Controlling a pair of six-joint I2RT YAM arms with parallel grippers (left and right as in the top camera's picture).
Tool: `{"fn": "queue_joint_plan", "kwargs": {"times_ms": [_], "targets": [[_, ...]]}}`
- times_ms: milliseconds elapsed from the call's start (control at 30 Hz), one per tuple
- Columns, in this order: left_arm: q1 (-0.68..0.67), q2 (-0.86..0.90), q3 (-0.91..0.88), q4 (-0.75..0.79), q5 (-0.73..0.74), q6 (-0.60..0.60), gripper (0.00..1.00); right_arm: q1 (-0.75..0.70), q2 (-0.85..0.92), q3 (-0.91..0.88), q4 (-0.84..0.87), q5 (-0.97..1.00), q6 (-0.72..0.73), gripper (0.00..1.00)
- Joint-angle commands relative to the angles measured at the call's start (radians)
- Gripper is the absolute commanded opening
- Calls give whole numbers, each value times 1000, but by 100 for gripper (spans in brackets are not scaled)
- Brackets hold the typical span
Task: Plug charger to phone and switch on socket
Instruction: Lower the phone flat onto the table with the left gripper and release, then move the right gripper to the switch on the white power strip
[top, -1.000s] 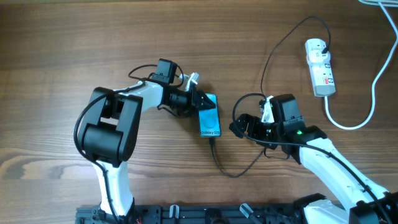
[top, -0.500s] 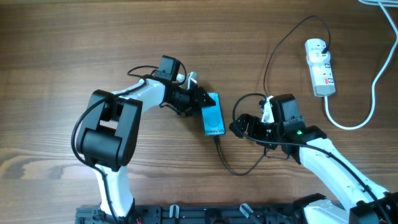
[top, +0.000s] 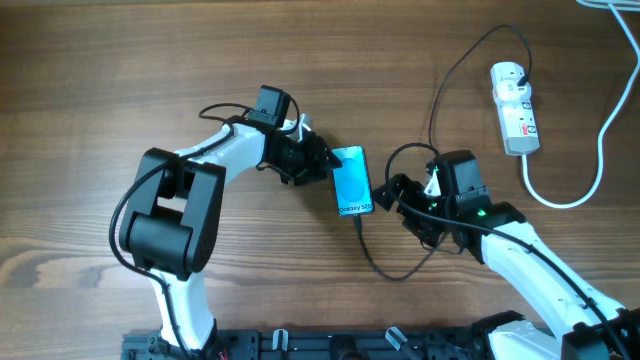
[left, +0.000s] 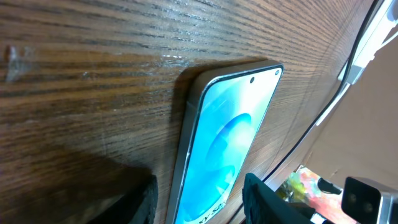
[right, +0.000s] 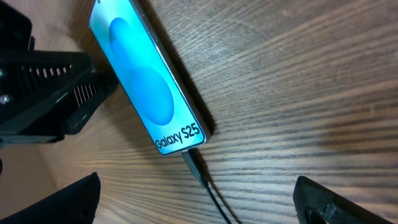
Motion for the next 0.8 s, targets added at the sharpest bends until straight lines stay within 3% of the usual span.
{"fn": "queue_joint_plan", "kwargs": {"times_ms": [0,33,67,100,167,200,300,400,500,600,767], "targets": [[39,201,-138,-86,-702,-6,52,-1,-10,7,4,6,63,100],[38,201,-138,-86,-701,-6,60,-1,-10,7,0,7,46,100],[38,201,-138,-86,-701,-6,74,-1,-10,7,5,18,-36,88],[38,201,-138,-87,-696,-6,100,-2,-10,7,13,25,-87,49],[39,201,-138,-108,-694,-2,100,-2,-16,11,2,19,-148,12],[44,192,-138,-121,-693,-3,100,-2,-29,23,-29,18,-184,5],[46,23,-138,-203,-695,-2,100,-3,-116,104,-205,102,-231,4],[45,-316,-138,-356,-702,-2,100,-3,-253,160,-338,171,-217,4],[45,-658,-138,-455,-709,2,100,-21,-369,169,-436,251,-65,4],[45,-976,-138,-559,-821,2,100,-158,-399,298,-610,370,-60,5],[45,-1216,-138,-730,-835,2,100,-458,-214,604,-776,352,-231,4]]}}
